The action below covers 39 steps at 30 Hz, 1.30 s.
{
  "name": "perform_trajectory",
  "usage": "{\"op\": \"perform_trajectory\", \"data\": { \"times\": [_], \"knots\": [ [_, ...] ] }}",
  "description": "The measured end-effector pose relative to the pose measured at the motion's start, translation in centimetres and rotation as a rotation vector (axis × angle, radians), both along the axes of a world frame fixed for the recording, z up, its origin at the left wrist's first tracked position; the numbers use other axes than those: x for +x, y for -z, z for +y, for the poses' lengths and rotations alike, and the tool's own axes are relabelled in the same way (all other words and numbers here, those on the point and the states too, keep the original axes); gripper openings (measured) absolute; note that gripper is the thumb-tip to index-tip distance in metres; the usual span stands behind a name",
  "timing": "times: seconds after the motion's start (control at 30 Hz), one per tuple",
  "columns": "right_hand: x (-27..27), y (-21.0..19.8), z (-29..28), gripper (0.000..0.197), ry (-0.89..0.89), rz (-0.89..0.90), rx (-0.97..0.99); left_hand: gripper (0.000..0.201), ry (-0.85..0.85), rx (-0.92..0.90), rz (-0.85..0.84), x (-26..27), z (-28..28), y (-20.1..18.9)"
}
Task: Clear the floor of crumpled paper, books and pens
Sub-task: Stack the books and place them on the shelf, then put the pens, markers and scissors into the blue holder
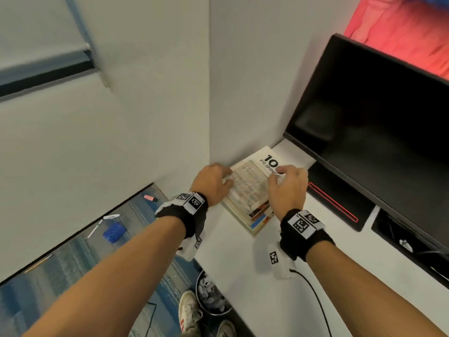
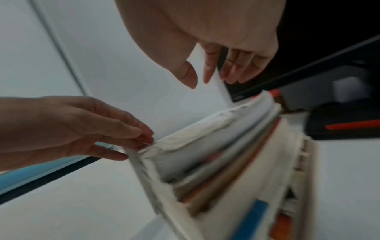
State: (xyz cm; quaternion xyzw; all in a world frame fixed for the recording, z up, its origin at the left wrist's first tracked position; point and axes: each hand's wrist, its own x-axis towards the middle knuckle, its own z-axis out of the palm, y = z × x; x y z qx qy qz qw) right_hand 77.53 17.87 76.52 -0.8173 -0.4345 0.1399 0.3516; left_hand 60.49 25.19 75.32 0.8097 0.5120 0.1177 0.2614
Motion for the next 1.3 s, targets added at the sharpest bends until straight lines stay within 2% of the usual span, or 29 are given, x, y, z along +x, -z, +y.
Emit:
{"op": "perform_trajectory", "data": {
  "times": [0.07, 0.13, 0.27, 0.4, 0.53, 0.67, 0.77, 0.9, 1.07, 1.17, 1.3],
  "knots": [
    [-2.5, -0.6, 0.4, 0.012, -0.156, -0.078, 0.119, 0.026, -0.055, 0.021, -0.026, -2.5, -1.6, 0.1],
    [-5.7, -0.7, 0.8, 0.007, -0.311, -0.076, 0.186, 0.018, -0.106, 0.011, -0.015, -5.6, -3.0, 0.2],
    [-13.4, -0.8, 1.2, 0.007, -0.615, -0.02, 0.195, 0.016, -0.23, -0.037, 0.021, -13.3, -5.3, 0.2],
    [-20.8, 0.8, 1.2, 0.003, -0.881, 0.041, 0.003, 0.016, -0.389, -0.07, 0.046, -22.0, -7.5, 1.5],
    [-28.3, 3.5, 1.5, 0.011, -1.083, 0.047, -0.265, 0.015, -0.493, -0.128, 0.062, -30.8, -9.2, 3.7],
    [-36.6, 6.6, 2.3, 0.016, -1.182, 0.001, -0.509, 0.019, -0.546, -0.206, 0.092, -40.1, -9.6, 7.1],
    [-42.6, 9.4, 3.5, 0.013, -1.182, -0.034, -0.632, 0.021, -0.572, -0.315, 0.093, -47.2, -9.1, 10.5],
    [-49.0, 14.6, 5.7, 0.013, -1.159, -0.156, -0.769, 0.022, -0.631, -0.419, 0.09, -55.1, -9.1, 15.7],
    [-52.5, 22.7, 7.2, 0.011, -1.127, -0.255, -0.939, 0.018, -0.676, -0.552, 0.095, -60.7, -10.1, 23.7],
    [-53.4, 30.2, 8.1, 0.013, -1.114, -0.27, -0.997, 0.019, -0.692, -0.61, 0.11, -62.4, -9.7, 31.1],
    [-53.7, 42.8, 9.1, 0.02, -1.108, -0.292, -1.04, 0.019, -0.635, -0.625, 0.176, -62.4, -8.0, 42.9]
  ]
}}
